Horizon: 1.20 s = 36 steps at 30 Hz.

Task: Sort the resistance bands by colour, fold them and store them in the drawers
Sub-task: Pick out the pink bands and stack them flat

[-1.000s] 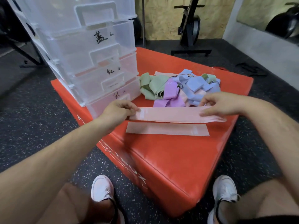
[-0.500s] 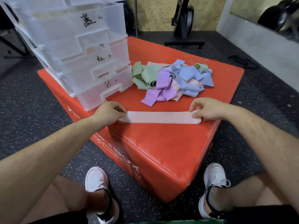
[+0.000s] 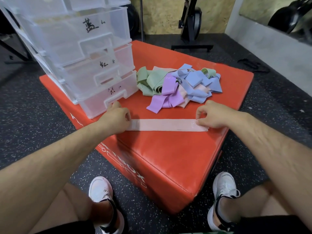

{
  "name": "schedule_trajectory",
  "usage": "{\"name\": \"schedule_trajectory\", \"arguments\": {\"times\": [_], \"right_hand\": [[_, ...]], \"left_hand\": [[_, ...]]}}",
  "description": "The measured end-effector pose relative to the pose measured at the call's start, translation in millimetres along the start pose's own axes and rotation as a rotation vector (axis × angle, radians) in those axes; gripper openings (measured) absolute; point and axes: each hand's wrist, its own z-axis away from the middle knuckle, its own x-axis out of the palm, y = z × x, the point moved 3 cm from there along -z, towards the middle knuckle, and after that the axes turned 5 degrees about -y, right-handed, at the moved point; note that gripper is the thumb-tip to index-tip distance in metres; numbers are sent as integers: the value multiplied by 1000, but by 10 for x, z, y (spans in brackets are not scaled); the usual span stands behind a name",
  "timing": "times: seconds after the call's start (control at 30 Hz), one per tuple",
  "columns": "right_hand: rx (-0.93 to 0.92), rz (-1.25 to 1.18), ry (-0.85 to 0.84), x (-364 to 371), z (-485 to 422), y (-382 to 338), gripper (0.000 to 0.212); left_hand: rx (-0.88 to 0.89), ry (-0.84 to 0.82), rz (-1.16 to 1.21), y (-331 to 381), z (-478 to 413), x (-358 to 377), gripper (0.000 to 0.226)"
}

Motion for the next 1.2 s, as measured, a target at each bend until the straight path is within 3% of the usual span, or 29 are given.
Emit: {"name": "schedule_trajectory", "arguments": {"times": [0.3, 0.43, 0.57, 0.7, 0.8, 1.03, 1.2], "right_hand": [[-169, -41, 128, -179, -354, -257, 24], [-179, 21, 109, -238, -612, -170, 28], [-171, 49, 74, -252, -793, -104, 29], [-213, 32, 64, -262, -905, -120, 33], [-228, -35, 109, -309, -932, -136, 29], [-209, -562, 370, -696, -740, -358, 34], [-258, -734, 520, -934, -518, -465, 34]], "left_hand": [[438, 97, 59, 999, -440, -102, 15], [525, 77, 56, 1281, -683, -17, 19], [473, -74, 9, 1382, -879, 101, 28], [409, -86, -195, 1362, -995, 144, 36], [394, -50, -114, 1366, -1046, 129, 19], [316, 25, 43, 1358, -1001, -46, 30], [284, 139, 297, 1301, -947, -299, 41]]}}
